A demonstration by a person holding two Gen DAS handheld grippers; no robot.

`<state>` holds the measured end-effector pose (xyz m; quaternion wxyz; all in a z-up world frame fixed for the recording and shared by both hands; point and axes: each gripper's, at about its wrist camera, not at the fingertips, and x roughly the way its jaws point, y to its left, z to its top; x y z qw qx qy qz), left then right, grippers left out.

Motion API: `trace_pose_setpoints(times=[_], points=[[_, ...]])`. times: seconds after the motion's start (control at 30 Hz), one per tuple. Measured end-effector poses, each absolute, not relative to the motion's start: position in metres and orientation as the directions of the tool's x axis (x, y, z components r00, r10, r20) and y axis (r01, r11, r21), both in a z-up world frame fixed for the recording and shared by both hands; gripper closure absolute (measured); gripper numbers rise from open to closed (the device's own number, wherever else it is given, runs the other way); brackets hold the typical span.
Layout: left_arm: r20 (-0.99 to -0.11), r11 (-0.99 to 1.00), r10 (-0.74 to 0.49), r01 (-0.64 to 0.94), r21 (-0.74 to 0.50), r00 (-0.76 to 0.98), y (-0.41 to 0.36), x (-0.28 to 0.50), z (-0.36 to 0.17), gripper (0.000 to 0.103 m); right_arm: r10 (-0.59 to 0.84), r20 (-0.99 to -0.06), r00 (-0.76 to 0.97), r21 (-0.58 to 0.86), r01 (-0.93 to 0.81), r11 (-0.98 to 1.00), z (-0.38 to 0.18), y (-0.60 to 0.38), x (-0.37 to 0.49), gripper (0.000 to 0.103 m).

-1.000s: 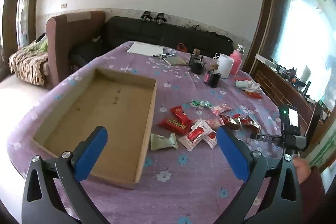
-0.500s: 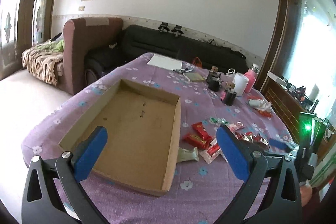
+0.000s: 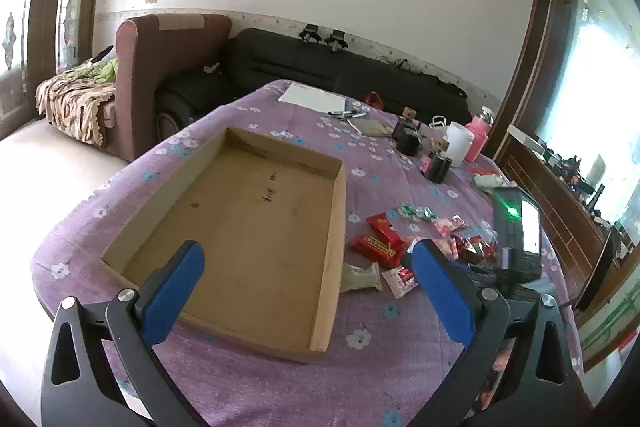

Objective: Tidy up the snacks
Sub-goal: 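Move the right tool toward the pink cartoon snack packet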

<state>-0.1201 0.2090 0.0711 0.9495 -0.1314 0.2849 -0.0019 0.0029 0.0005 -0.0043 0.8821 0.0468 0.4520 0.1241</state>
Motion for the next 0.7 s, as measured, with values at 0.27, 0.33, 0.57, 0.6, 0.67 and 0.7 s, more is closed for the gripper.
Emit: trace_pose_setpoints(times=[0.27,0.33,0.57,0.6,0.67,0.7], points=[[-0.572,0.97,-0.138,-0.005,-0.242,0.809,0.186,-0.114,0.065,0.0,0.174,-0.808,0.563,0.097,-0.164,0.982,-0.008,-0.009,0.002,0.102],[-0.583,0.971,-0.16,0.021,-0.237,0.797,0.176,-0.112,0.062,0.0,0.156,-0.817,0.555,0.079,-0.159,0.984,-0.008,-0.021,-0.004,0.102],[-0.656,0.965,-0.26,0.17,-0.2,0.709,0.124,-0.095,0.041,0.0,0.141,-0.82,0.555,0.108,-0.092,0.99,-0.008,-0.092,-0.026,0.095],[-0.669,0.964,-0.267,0.197,-0.181,0.694,0.114,-0.092,0.038,0.0,0.193,-0.802,0.565,0.162,-0.105,0.981,-0.003,-0.101,-0.028,0.095],[-0.685,0.963,-0.256,0.24,-0.122,0.682,0.099,-0.089,0.032,0.0,0.237,-0.779,0.58,0.201,-0.128,0.971,0.004,-0.109,-0.026,0.081],[-0.691,0.963,-0.246,0.254,-0.093,0.68,0.093,-0.087,0.029,0.0,0.246,-0.767,0.593,0.199,-0.144,0.969,0.009,-0.109,-0.024,0.079]])
